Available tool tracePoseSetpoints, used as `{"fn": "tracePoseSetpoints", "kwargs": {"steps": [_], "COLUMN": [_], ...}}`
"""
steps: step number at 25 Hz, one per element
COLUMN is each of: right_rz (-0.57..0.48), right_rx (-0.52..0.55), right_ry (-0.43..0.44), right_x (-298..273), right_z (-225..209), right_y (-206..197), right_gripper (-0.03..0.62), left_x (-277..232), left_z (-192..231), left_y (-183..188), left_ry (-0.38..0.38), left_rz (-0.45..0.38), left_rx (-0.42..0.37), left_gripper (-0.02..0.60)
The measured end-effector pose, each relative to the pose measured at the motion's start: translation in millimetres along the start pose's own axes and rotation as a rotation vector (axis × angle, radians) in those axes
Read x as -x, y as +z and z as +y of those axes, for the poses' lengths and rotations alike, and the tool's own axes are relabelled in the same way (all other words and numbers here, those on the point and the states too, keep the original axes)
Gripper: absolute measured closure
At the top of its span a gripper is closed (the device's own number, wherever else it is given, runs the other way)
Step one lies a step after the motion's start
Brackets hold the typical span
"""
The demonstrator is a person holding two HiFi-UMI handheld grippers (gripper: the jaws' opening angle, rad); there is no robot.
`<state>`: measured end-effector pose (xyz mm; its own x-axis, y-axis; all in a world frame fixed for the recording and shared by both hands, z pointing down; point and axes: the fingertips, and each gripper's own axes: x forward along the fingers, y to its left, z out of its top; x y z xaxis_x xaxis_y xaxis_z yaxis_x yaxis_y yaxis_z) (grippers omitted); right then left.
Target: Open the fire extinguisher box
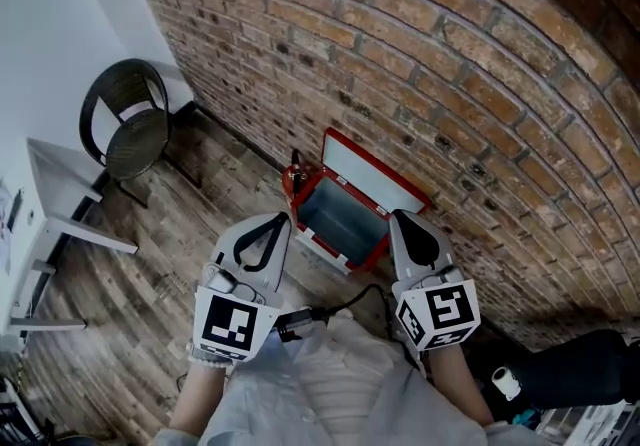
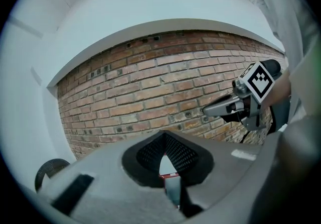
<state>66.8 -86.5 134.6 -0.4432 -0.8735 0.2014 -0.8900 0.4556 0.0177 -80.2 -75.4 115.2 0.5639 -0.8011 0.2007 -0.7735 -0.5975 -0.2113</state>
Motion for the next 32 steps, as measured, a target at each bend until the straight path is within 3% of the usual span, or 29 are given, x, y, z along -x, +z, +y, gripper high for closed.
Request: {"fn": "tracePoseSetpoints", "kwargs": {"steps": [4,9,32], "right_rz": [-0.024,-0.025,0.014], "right_rx": [-0.022,0.025,0.103], "right_ry": [-0.008,-0.005,0.023], "right_x": [0,-2,-17], "right_z": [-3,-1,-8], "right_y": [7,13,8], "right_gripper": [0.588,0.588,0.589], "left_x": [-2,-2,-21], "left_z": [3,8,11], "left_y": [7,12,9], "left_ry": [0.001,0.010,0.015], "left_rz": [-0.022,-0.034,-0.015], "left_rx": [-0.028,-0.021,-0.011], "left_gripper": [0.584,0.584,0.584]}}
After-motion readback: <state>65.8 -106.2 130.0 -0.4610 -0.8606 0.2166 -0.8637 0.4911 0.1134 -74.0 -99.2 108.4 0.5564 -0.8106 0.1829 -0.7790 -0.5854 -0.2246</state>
